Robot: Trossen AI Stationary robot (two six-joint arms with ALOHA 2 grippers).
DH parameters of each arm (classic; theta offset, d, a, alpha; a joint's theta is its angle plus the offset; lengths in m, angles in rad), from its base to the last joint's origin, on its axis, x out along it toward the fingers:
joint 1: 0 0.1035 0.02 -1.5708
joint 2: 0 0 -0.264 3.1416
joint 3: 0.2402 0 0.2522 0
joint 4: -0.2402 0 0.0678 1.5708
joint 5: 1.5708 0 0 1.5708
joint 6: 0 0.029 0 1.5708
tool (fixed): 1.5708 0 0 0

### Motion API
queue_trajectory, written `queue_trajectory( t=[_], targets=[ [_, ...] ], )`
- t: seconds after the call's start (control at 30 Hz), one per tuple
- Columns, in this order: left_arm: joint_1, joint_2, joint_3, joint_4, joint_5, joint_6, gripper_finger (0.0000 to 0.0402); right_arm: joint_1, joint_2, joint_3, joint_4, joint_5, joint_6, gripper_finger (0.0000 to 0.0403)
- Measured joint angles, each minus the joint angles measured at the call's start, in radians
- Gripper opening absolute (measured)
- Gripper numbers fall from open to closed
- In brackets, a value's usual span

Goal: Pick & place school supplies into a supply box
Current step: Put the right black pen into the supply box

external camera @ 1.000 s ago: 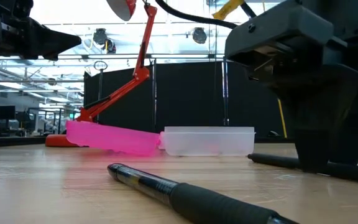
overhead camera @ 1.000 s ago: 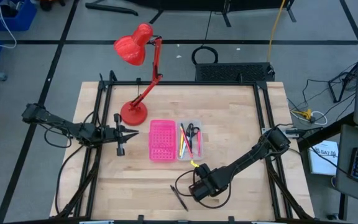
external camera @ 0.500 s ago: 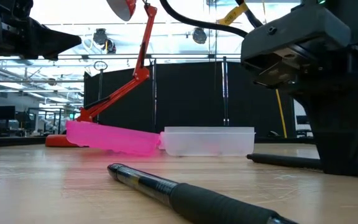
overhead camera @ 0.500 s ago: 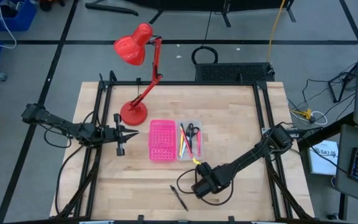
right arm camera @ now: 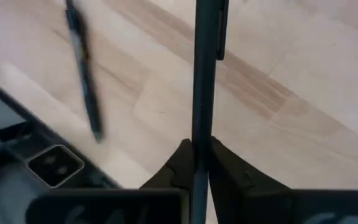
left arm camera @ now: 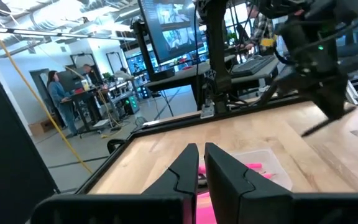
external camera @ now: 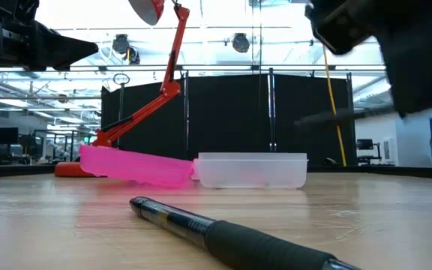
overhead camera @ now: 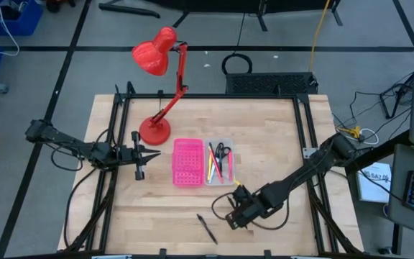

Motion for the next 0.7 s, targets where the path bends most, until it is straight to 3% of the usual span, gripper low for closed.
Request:
queue_trajectory(
  t=[0.07,0.17,0.3,0.43,0.7],
  targets=[
    [0.0,0.0,0.0,0.0,0.0,-0.002,0.0037,-0.007,-0.029,-0.003,-0.01,0.042,0.004,0.0019],
    [0.0,0.0,0.0,0.002,0.0,-0.001,0.0037,-0.031,-0.089,-0.004,-0.023,0.187,0.041,0.0019],
    [0.0,0.0,0.0,0.015,0.0,-0.001,0.0037,-0.119,-0.138,0.0,-0.029,0.314,0.036,0.0019],
    [0.0,0.0,0.0,0.024,0.0,0.001,0.0037,-0.232,-0.142,-0.001,-0.027,0.318,-0.036,0.0019],
    [0.0,0.0,0.0,0.023,0.0,0.003,0.0037,-0.413,-0.053,-0.001,-0.009,0.191,-0.15,0.0019]
  ],
)
